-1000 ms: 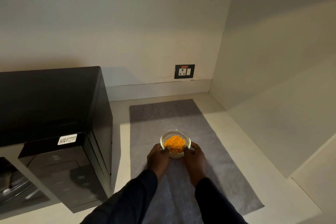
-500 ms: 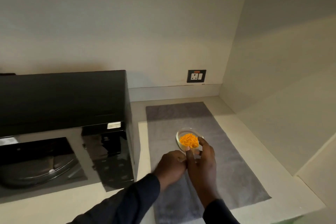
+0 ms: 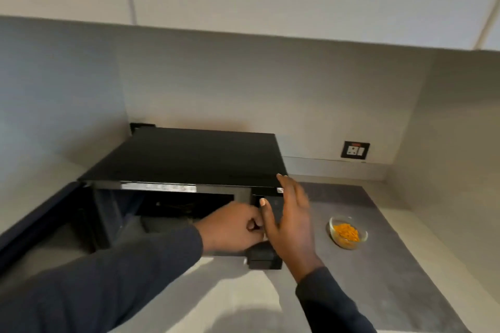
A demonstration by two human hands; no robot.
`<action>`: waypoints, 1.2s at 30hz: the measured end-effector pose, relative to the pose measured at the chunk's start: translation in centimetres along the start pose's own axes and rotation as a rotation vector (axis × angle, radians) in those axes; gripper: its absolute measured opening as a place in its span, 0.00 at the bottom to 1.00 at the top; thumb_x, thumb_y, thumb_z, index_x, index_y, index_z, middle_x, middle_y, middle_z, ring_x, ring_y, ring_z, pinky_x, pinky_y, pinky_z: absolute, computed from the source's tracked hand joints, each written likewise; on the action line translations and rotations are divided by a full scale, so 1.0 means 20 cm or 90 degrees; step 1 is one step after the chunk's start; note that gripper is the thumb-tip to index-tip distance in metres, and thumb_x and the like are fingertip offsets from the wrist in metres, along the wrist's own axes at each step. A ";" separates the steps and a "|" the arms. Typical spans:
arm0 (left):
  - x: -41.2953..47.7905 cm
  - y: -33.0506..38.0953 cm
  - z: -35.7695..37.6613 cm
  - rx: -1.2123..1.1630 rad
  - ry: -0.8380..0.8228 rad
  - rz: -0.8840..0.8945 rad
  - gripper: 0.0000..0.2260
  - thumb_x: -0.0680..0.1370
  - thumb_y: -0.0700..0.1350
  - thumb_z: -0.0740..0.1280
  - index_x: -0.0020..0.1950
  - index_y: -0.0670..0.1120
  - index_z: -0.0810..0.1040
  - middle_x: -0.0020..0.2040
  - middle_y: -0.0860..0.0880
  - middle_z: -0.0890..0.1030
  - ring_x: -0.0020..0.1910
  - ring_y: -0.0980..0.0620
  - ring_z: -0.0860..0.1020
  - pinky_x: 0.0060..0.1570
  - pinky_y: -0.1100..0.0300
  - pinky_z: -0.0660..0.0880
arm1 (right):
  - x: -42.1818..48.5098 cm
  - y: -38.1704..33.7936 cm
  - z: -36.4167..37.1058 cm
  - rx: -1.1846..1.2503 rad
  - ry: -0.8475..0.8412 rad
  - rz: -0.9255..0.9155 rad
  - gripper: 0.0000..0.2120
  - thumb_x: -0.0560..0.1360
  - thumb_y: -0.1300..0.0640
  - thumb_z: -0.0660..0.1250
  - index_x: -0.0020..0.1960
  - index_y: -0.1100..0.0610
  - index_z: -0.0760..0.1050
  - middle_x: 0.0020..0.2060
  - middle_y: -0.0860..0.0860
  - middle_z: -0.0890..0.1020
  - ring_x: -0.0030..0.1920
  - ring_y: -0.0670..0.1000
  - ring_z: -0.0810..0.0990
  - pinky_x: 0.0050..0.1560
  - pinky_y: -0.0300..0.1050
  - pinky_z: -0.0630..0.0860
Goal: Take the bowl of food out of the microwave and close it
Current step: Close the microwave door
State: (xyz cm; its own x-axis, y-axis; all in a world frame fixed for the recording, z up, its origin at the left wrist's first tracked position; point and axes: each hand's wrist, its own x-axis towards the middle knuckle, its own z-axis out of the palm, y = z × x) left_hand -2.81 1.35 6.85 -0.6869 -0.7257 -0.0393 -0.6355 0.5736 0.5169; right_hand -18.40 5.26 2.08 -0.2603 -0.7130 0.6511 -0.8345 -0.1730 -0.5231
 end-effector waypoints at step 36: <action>-1.09 -0.89 -0.42 0.017 0.300 -0.312 0.34 0.76 0.61 0.69 0.76 0.45 0.67 0.78 0.42 0.66 0.76 0.42 0.67 0.72 0.48 0.69 | -0.02 -0.22 0.29 -0.302 -0.206 -0.049 0.38 0.76 0.43 0.69 0.80 0.56 0.60 0.79 0.60 0.63 0.80 0.62 0.58 0.80 0.60 0.53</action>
State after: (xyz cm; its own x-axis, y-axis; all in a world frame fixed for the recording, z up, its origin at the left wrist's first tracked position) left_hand 26.40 3.74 5.73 -0.0947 -0.9886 0.1169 -0.8468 0.1418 0.5127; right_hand -11.76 2.30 0.94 -0.0904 -0.8952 0.4365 -0.9911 0.0377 -0.1280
